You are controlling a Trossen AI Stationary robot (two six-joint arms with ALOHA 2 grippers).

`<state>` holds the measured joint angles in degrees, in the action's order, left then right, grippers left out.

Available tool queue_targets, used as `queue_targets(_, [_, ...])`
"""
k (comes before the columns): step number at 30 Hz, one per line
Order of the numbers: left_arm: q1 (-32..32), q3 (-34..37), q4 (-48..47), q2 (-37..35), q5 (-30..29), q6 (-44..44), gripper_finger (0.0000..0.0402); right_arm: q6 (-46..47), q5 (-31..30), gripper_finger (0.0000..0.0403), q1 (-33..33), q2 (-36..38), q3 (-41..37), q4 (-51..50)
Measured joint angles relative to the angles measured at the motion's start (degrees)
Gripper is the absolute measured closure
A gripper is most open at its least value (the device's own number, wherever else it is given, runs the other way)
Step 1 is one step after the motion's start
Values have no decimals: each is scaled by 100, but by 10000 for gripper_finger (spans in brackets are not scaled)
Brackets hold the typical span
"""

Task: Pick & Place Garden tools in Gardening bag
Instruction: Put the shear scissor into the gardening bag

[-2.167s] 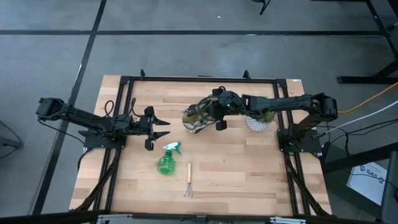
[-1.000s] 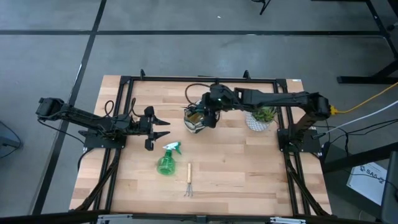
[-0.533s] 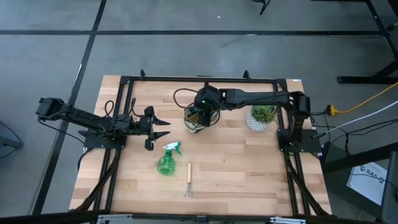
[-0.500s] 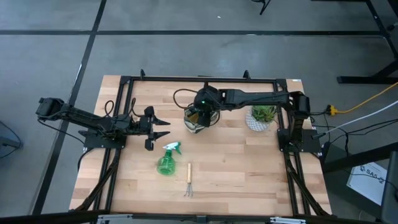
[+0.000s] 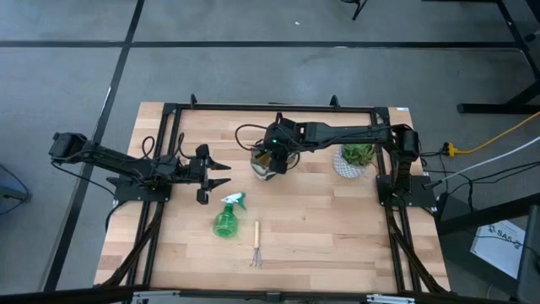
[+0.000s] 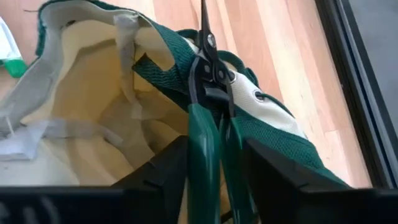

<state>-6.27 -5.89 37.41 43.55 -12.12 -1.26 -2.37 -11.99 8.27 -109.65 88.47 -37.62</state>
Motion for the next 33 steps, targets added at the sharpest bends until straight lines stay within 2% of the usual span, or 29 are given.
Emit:
queue_targets(5, [1,0,2,0,0,-2,224,-2,2,330,0,0,0,-7])
queue_targets(9, [1,0,2,0,0,-1,226,-74,18,370,0,1,0,11])
queue_targets(14, [-1,0,2,0,0,-2,224,-107,19,382,-9,33,104,-101])
queue_targets(23, [-1,0,0,0,0,-2,224,-315,17,383,-14,74,1119,-1285])
queue_targets(29, [0,0,2,-1,0,-1,226,-1443,-1,383,-126,77,1811,-2741])
queue_targets(33, [0,-1,2,-1,0,-2,224,-2355,-1,383,-204,76,2022,-3315])
